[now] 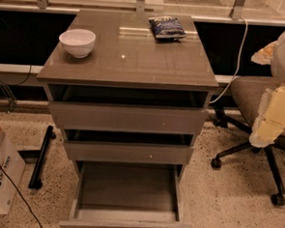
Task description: Close bottom drawer
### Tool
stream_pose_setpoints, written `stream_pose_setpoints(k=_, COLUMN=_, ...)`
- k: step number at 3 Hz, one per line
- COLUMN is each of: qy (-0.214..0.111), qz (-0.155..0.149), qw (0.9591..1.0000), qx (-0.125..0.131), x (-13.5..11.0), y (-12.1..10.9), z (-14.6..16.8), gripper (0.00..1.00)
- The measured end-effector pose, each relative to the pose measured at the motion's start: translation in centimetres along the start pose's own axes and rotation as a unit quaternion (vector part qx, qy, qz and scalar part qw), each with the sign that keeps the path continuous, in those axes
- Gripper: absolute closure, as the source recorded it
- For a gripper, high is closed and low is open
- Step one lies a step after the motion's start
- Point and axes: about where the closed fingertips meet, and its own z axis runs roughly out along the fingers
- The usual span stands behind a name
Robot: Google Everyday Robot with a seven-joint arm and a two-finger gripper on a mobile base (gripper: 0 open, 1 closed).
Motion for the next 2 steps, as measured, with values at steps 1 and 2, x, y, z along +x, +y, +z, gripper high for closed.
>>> stream_pose_setpoints(k=1, qy=0.000, qz=0.000, qw=1.0000, qx=0.000, x=0.00, y=0.00, z=0.00, gripper=0.00)
stream_pose_setpoints(k=2, qy=-0.003, qz=-0.001, qw=1.0000, qx=0.005, x=-0.17, y=0.00, z=-0.11, gripper=0.19)
